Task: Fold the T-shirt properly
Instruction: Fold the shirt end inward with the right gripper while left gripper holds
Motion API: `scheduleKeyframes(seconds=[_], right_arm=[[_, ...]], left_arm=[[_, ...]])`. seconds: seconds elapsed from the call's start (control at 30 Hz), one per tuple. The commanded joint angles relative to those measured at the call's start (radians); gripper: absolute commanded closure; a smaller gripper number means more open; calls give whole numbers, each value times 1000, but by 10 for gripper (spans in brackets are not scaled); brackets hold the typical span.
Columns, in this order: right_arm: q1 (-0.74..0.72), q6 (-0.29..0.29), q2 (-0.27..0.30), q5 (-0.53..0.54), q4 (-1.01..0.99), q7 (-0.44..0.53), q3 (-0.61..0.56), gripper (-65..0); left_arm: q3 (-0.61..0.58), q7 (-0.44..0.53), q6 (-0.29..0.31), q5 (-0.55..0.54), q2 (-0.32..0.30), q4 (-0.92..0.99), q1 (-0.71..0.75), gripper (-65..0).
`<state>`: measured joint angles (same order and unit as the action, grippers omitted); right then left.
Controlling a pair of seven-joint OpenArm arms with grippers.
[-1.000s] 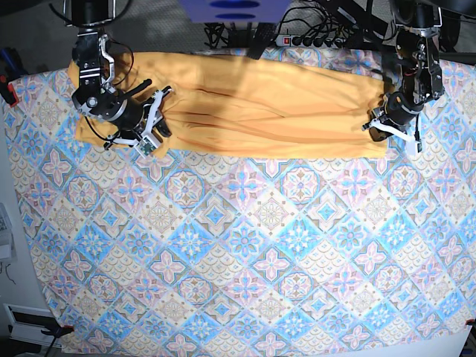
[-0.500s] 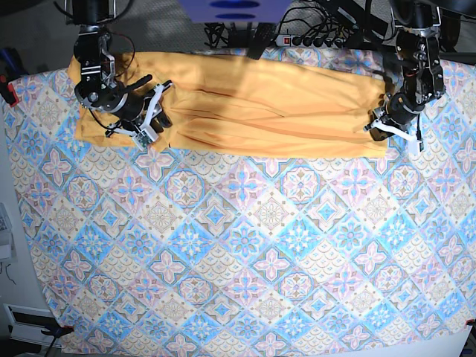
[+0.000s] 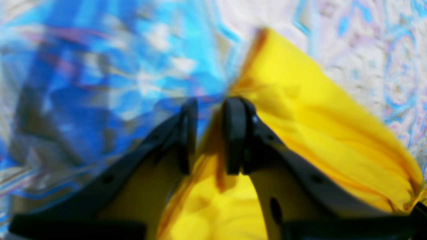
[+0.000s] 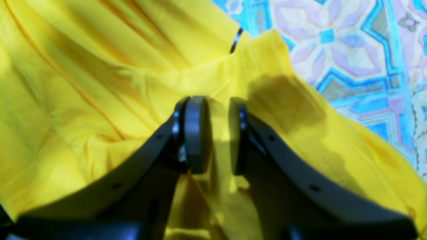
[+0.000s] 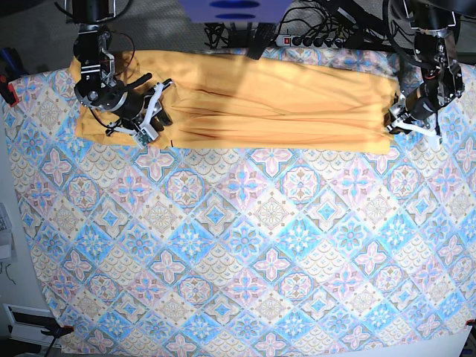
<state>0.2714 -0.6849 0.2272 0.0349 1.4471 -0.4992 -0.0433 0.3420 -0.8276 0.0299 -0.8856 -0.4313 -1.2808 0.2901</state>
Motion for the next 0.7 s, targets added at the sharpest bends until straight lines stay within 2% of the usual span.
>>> scheduleKeyframes(seconds=[0.0, 0.2, 0.33, 0.5, 0.67], right_arm=[[7, -13, 8, -16, 1, -43, 0, -126], [7, -13, 8, -16, 1, -43, 0, -126], [7, -13, 8, -16, 1, -43, 0, -126], [6, -13, 8, -16, -3, -43, 0, -126], [2, -13, 8, -16, -3, -43, 0, -126]], left_arm=[[2, -20, -31, 24, -25, 2, 13, -155], [-2, -74, -31, -24, -74, 2, 7, -158], [-16, -89, -29, -20, -76, 2, -5, -159], [-93, -105, 6, -27, -76, -3, -16, -155], [-94, -109, 5, -27, -71, -113, 5, -155]])
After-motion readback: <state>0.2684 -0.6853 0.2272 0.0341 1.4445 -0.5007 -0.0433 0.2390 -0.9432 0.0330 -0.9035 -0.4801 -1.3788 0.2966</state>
